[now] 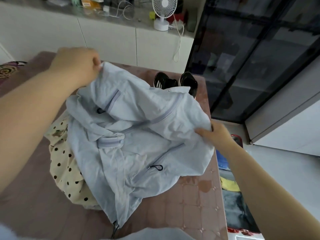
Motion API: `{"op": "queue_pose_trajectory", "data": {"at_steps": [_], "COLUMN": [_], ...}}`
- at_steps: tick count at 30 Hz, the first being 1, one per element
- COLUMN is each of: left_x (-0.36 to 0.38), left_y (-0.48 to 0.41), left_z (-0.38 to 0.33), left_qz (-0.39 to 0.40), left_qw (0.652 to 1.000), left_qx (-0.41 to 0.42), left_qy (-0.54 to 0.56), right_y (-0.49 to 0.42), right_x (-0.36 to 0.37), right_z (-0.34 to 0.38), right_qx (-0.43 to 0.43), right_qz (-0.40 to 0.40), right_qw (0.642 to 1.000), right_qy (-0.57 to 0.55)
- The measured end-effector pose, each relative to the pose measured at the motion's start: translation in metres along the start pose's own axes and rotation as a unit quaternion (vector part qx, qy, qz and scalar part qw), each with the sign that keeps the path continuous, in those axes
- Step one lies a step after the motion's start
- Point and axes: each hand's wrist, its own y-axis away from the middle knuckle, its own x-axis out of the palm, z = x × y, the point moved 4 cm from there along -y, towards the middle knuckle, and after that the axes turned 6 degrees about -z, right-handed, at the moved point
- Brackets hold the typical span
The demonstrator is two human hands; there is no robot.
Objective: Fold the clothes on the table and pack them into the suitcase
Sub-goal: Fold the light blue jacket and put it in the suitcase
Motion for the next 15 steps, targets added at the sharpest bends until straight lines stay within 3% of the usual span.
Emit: {"op": "queue_pose_trajectory", "data": {"at_steps": [3, 5, 8, 11, 13, 15], "left_x": [-0.010, -0.005, 0.018, 0.040, 0.041, 0.035], "left_y": [-0.003, -0.005, -0.001, 0.017, 0.023, 0.021], "left_z": [-0.011, -0.014, -0.009, -0.008, -0.014, -0.022], "left_qz": [-0.103, -0.085, 0.091, 0.347, 0.411, 0.418], "left_qw": [0.992, 0.994, 0.994, 0.918, 0.886, 0.887], "left_qx": [0.035, 0.054, 0.034, 0.044, 0.070, 0.057], "left_qy": [0.063, 0.052, -0.055, -0.187, -0.204, -0.187], "right_y": [0.013, 0.029, 0.054, 0.087, 0.102, 0.107], "right_x": [-0.029, -0.030, 0.009, 0.044, 0.050, 0.049], "right_z": [0.004, 0.002, -0.023, -0.052, -0.066, -0.075], "right_qx": [-0.076, -0.087, -0.021, 0.054, 0.077, 0.091], "right_qz": [-0.116, -0.141, -0.024, 0.089, 0.102, 0.096], "right_qw": [0.990, 0.986, 0.995, 0.990, 0.989, 0.989], "right_qy": [-0.013, 0.017, 0.092, 0.091, 0.082, 0.065]}}
